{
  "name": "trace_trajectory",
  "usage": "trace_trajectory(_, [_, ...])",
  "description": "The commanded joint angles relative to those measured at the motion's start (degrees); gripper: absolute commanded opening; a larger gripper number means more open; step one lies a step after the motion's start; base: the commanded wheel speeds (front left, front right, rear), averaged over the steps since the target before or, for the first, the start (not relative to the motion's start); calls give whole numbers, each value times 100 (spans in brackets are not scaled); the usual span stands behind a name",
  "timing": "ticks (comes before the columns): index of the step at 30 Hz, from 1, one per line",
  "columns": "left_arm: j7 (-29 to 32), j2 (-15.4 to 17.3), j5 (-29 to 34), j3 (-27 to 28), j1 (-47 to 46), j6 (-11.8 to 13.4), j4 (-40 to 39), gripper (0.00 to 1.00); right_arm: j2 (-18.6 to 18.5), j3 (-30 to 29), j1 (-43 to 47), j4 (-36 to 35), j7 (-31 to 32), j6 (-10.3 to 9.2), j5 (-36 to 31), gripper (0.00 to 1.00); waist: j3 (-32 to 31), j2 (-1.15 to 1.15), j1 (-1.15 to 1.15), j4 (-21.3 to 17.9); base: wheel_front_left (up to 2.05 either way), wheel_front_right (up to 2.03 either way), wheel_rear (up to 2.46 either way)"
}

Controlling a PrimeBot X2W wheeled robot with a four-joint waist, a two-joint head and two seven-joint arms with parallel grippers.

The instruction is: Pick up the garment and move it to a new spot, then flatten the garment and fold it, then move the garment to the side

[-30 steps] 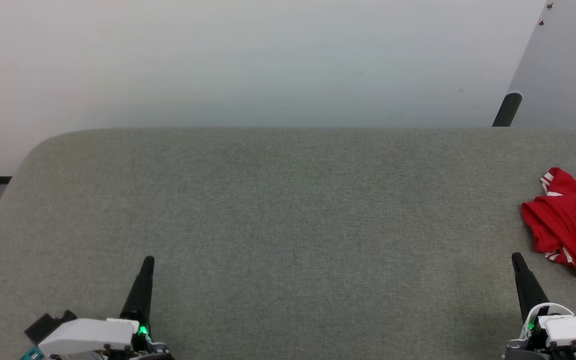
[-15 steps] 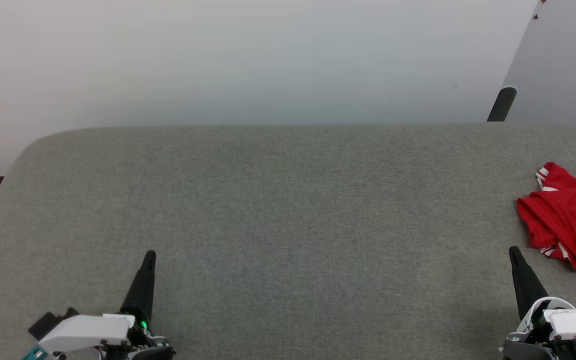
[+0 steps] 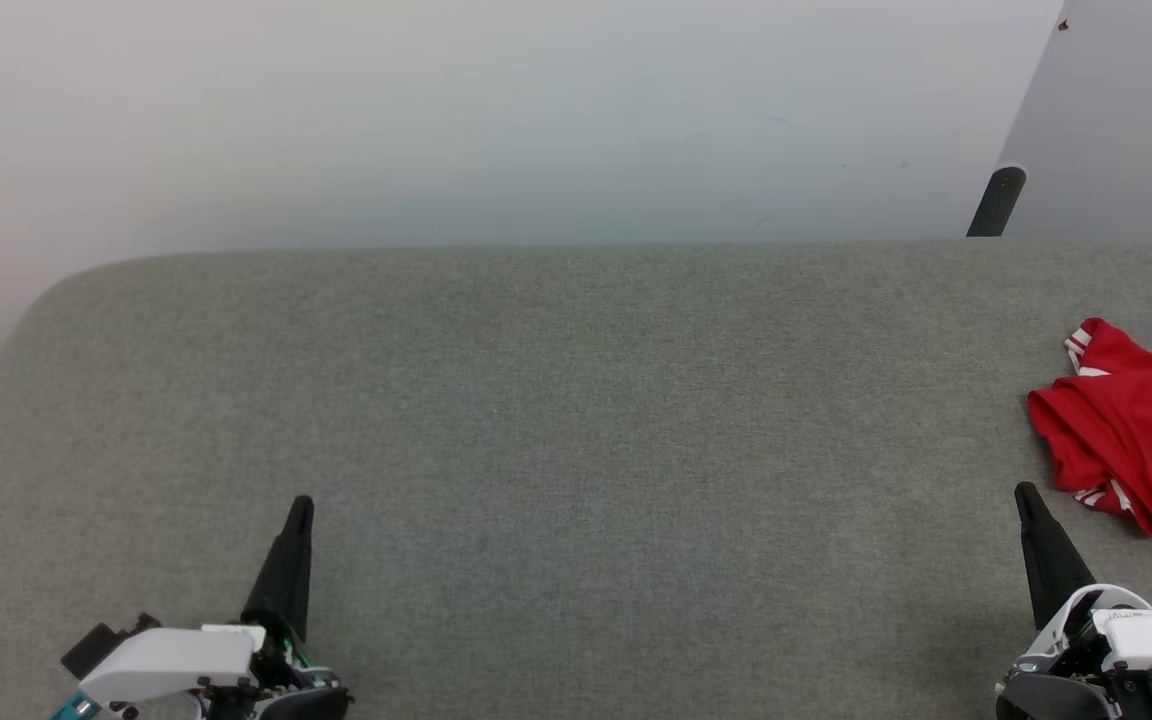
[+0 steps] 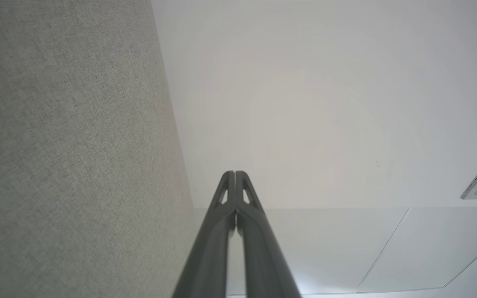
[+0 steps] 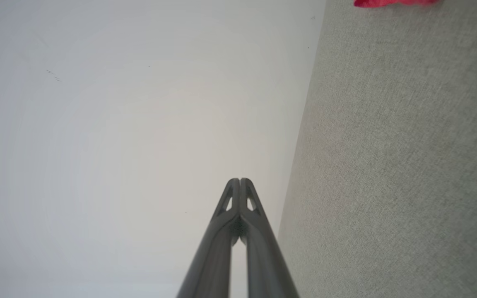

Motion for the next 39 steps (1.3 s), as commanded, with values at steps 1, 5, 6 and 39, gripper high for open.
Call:
trace_trajectory(1, [12, -5, -14, 18, -56, -2, 7, 0, 20, 16, -16, -1, 13, 0, 23, 0, 0, 0, 0, 0, 0, 0, 0])
trace_trajectory(5, [12, -6, -13, 17, -56, -2, 7, 0, 20, 17, -16, -1, 13, 0, 23, 0, 0, 0, 0, 0, 0, 0, 0])
trace_trajectory(6, [12, -6, -13, 18, -56, -2, 7, 0, 20, 17, -16, -1, 13, 0, 23, 0, 0, 0, 0, 0, 0, 0, 0])
trace_trajectory(39, [14, -9, -7, 22, -56, -2, 6, 0, 19, 18, -15, -1, 11, 0, 24, 0, 0, 0, 0, 0, 0, 0, 0])
